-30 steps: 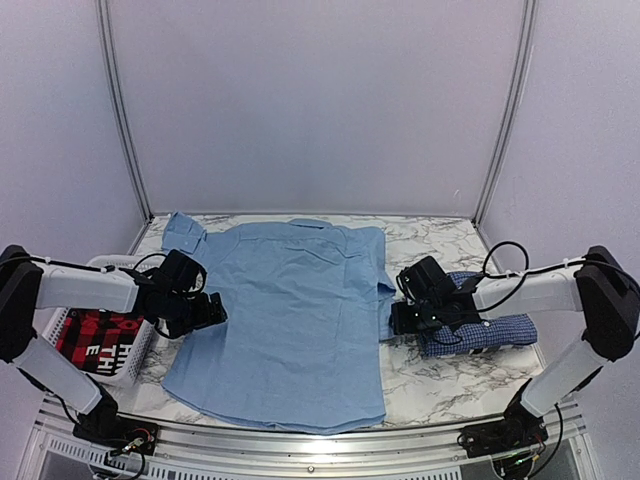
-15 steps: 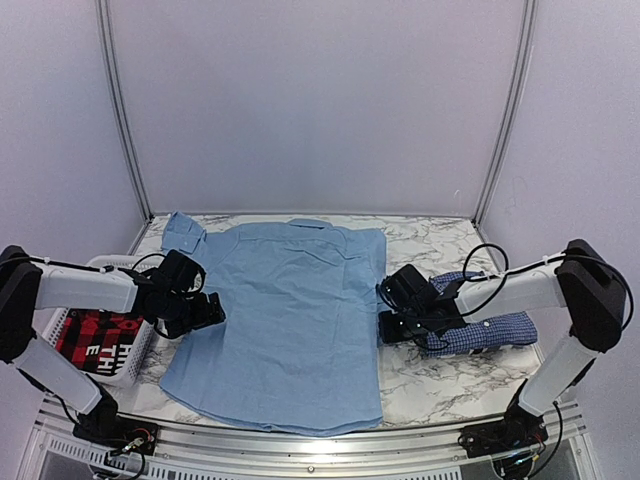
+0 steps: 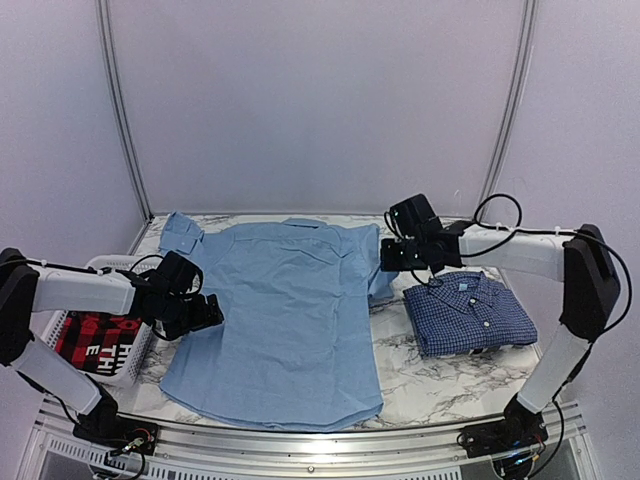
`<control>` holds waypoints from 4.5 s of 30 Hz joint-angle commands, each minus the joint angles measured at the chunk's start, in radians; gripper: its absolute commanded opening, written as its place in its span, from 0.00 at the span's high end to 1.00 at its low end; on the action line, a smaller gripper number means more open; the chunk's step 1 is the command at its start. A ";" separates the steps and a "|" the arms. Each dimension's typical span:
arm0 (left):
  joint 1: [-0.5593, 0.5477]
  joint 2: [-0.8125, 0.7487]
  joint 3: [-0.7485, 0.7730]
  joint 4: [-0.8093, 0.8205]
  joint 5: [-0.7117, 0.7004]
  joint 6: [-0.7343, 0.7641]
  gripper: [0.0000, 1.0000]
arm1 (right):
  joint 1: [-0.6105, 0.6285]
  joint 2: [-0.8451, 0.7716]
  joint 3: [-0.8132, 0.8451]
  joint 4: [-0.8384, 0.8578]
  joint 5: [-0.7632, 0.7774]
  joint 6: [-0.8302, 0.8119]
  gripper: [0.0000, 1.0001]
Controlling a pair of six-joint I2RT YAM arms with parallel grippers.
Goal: Fold and stack the long sleeve shirts
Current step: Pick up the sleeve from the center of the board, then adjust the sleeve at the center of the board, then pick up the sleeve from the center of the board.
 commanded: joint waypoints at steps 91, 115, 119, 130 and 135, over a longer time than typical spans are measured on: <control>-0.174 0.144 0.393 -0.074 0.090 0.002 0.01 | 0.012 0.065 0.113 0.173 -0.415 -0.389 0.37; -0.175 0.077 0.319 -0.050 0.089 -0.018 0.01 | 0.203 0.154 -0.069 0.406 -0.282 -0.604 0.34; -0.175 0.068 0.311 -0.045 0.090 -0.019 0.01 | 0.213 0.188 -0.038 0.411 -0.258 -0.618 0.34; -0.174 0.047 0.315 -0.040 0.085 -0.012 0.01 | 0.235 0.241 0.024 0.357 -0.219 -0.646 0.39; -0.175 0.037 0.308 -0.041 0.089 -0.013 0.01 | 0.240 0.194 -0.038 0.384 -0.208 -0.603 0.37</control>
